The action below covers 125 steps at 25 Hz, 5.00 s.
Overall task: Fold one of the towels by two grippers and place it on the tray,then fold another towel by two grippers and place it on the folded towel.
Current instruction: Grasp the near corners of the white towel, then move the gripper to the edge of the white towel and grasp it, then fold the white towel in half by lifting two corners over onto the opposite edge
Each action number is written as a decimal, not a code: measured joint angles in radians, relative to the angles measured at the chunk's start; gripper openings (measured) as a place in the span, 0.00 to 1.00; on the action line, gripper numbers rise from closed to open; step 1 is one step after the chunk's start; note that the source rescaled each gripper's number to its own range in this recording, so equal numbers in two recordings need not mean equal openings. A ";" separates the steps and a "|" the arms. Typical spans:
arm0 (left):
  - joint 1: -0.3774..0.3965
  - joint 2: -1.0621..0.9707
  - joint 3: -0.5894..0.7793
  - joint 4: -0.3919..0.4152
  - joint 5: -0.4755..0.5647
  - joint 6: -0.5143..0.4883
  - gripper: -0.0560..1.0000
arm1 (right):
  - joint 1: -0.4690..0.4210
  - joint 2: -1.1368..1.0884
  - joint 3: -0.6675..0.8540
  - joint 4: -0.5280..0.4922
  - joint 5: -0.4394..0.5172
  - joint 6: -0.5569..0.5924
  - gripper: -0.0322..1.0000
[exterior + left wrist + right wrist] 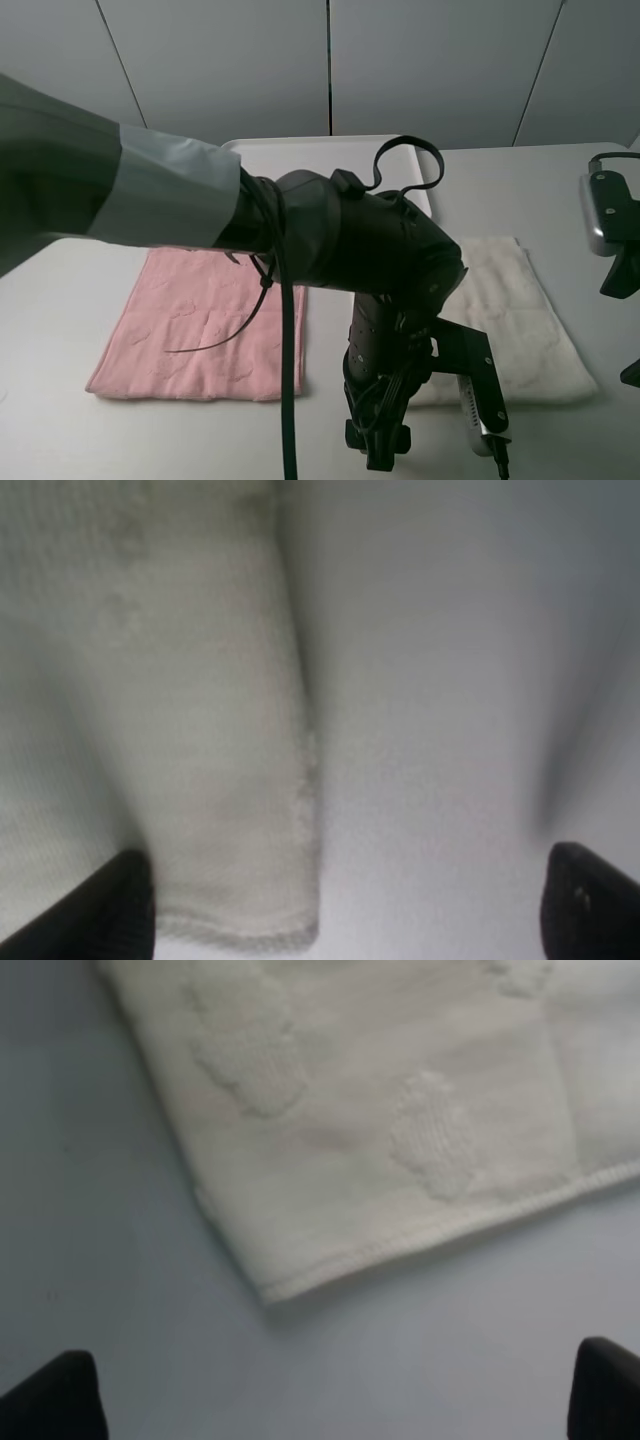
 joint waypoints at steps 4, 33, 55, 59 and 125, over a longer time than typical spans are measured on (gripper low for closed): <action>0.000 0.000 0.000 0.000 0.000 0.000 1.00 | 0.000 0.000 0.079 0.002 -0.064 -0.112 1.00; 0.000 0.000 0.000 0.005 0.000 0.000 1.00 | 0.178 0.181 0.208 -0.182 -0.309 -0.158 1.00; -0.002 0.000 0.000 0.005 0.000 0.000 1.00 | 0.178 0.290 0.237 -0.268 -0.497 -0.107 0.77; -0.002 0.000 0.000 0.006 0.000 0.000 1.00 | 0.180 0.290 0.239 -0.319 -0.503 -0.090 0.50; 0.014 0.014 -0.010 0.153 -0.138 -0.212 0.05 | 0.178 0.244 0.259 -0.066 -0.601 -0.013 0.05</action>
